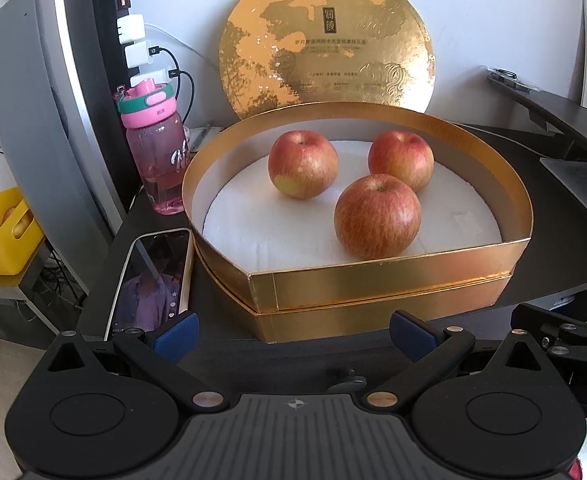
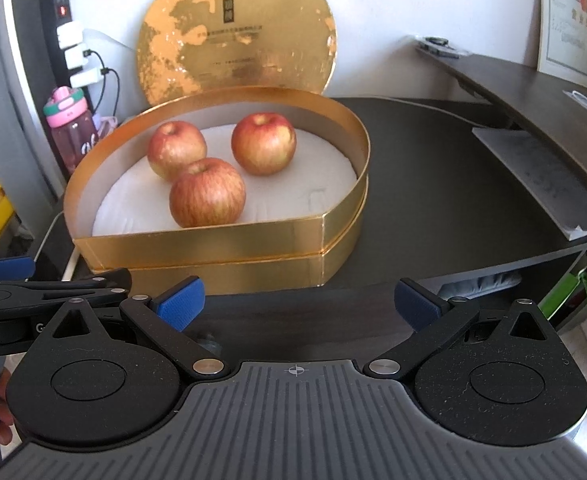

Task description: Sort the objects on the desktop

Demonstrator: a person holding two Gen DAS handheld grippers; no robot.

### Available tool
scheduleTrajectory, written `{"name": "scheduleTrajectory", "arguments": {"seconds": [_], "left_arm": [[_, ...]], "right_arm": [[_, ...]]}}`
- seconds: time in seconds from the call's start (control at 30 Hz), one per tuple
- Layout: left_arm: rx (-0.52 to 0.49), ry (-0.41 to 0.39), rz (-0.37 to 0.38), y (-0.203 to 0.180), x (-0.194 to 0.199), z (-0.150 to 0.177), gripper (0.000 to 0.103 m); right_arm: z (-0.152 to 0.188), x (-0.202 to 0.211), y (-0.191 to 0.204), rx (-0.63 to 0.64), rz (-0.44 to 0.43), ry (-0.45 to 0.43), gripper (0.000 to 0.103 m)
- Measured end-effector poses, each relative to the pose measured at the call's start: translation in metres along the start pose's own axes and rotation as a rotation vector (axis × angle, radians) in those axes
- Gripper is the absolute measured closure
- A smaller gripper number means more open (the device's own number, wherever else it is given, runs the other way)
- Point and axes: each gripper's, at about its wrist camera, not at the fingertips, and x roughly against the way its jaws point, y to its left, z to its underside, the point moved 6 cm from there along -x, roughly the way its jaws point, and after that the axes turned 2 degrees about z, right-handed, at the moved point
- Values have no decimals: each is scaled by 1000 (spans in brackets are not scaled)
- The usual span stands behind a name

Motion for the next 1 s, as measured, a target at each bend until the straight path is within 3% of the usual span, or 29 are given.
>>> {"name": "scheduleTrajectory", "arguments": {"seconds": [0.4,0.6,1.0], "left_arm": [[28,-17,10,14,-10,-3,1],[25,-41,-9,20,-13,-13,1],[18,-57,44,21,-26,-35,1]], "right_arm": [[-8,-6,2,-18,-31,-20,0],[-29,-12,2,-19,-50,-59,0],[-65,-24,3,-20,-88,-120,0]]}}
